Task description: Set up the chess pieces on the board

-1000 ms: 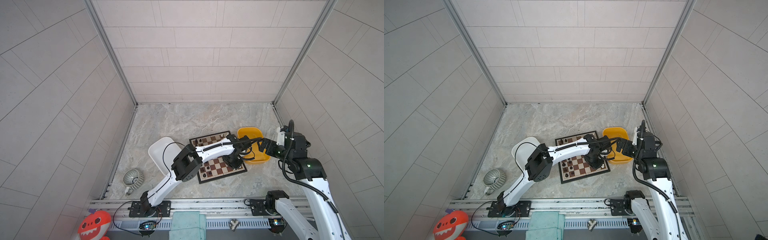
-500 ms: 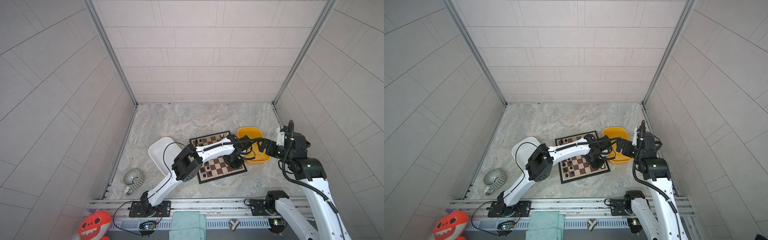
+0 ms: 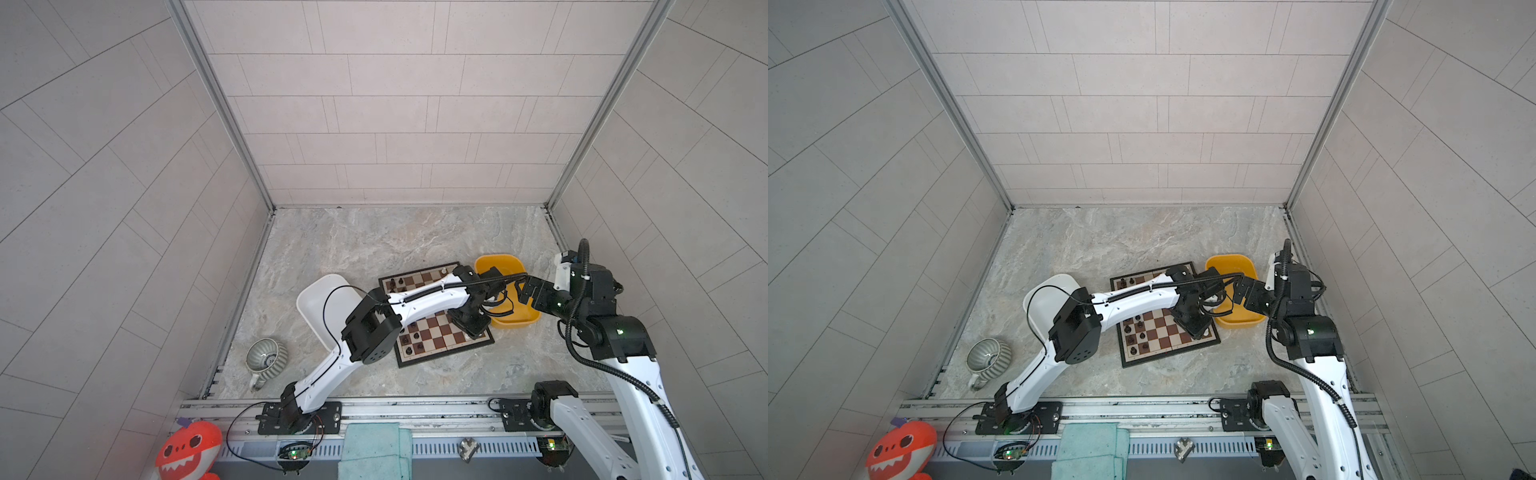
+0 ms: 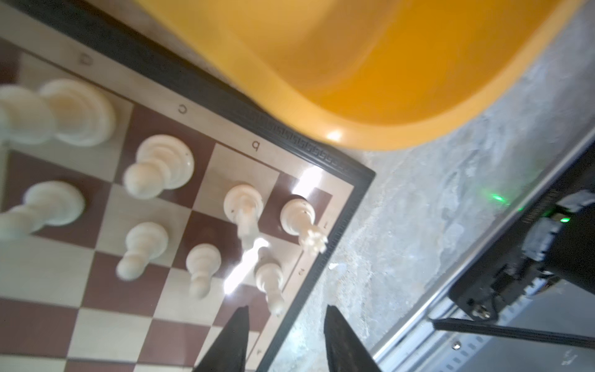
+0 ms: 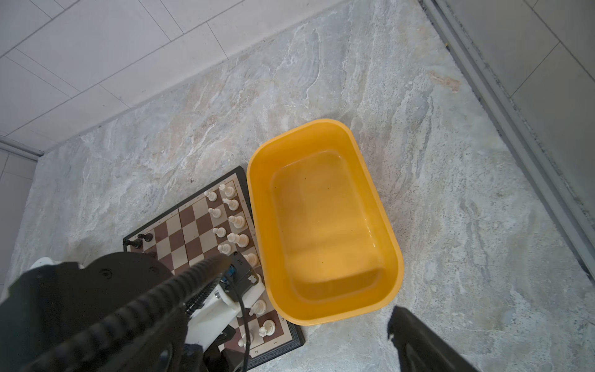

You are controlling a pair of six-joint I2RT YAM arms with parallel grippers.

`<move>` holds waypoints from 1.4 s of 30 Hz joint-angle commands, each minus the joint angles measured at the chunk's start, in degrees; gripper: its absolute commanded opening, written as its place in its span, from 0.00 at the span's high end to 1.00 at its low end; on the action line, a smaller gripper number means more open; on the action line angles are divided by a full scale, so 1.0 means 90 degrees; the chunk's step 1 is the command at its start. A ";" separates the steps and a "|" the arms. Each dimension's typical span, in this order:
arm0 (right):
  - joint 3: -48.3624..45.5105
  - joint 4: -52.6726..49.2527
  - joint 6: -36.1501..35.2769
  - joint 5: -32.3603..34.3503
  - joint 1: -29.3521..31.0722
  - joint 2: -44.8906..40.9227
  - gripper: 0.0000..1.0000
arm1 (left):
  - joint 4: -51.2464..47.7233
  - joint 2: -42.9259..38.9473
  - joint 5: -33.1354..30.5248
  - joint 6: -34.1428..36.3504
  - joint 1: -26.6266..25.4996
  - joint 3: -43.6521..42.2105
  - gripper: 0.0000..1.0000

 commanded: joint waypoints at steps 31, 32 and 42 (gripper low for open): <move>-0.4861 1.0254 -0.1451 0.2301 -0.0104 0.2699 0.01 | 1.0477 -0.7013 -0.5716 0.1048 0.5822 -1.0957 0.00; -0.4942 1.0508 -0.1511 0.2319 -0.0104 0.2852 0.01 | 1.1152 -0.6808 -0.5480 0.1121 0.5917 -1.1125 0.00; -0.5069 1.4383 -0.2299 0.1827 -0.0077 0.5800 0.01 | 1.2367 -0.5633 -0.4302 0.1202 0.6446 -1.1425 0.00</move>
